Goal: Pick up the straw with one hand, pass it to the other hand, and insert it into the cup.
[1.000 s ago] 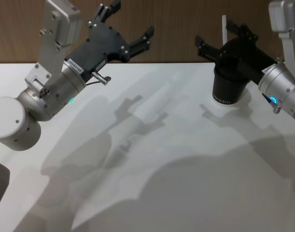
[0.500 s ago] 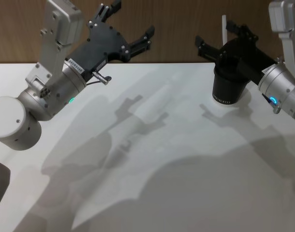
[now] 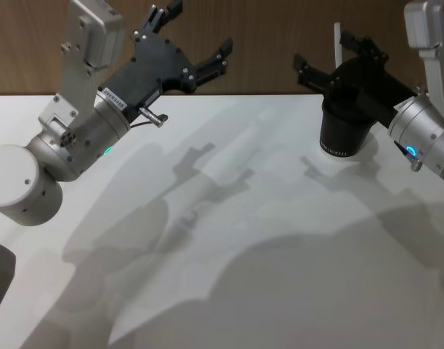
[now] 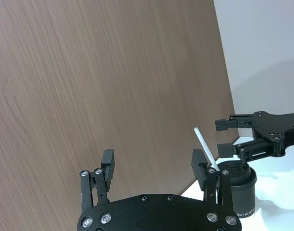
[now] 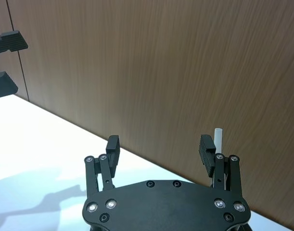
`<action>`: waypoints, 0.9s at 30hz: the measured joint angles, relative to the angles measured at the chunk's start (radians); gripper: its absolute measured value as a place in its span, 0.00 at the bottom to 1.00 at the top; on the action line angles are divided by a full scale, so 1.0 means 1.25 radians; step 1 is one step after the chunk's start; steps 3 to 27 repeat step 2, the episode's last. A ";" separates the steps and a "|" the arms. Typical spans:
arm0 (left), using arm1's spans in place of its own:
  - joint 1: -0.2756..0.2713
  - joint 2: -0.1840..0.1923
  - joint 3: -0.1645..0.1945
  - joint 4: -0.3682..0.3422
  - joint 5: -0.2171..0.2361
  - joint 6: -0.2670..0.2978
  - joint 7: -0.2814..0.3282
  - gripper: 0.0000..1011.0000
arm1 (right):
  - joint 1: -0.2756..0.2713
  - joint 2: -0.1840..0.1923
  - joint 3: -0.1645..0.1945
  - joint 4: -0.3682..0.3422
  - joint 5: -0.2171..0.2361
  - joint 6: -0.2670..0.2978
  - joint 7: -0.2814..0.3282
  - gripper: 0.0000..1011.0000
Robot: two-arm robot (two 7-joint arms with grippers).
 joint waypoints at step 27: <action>0.000 0.000 0.000 0.000 0.000 0.000 0.000 0.99 | 0.000 0.000 0.000 0.000 0.000 0.000 0.000 0.99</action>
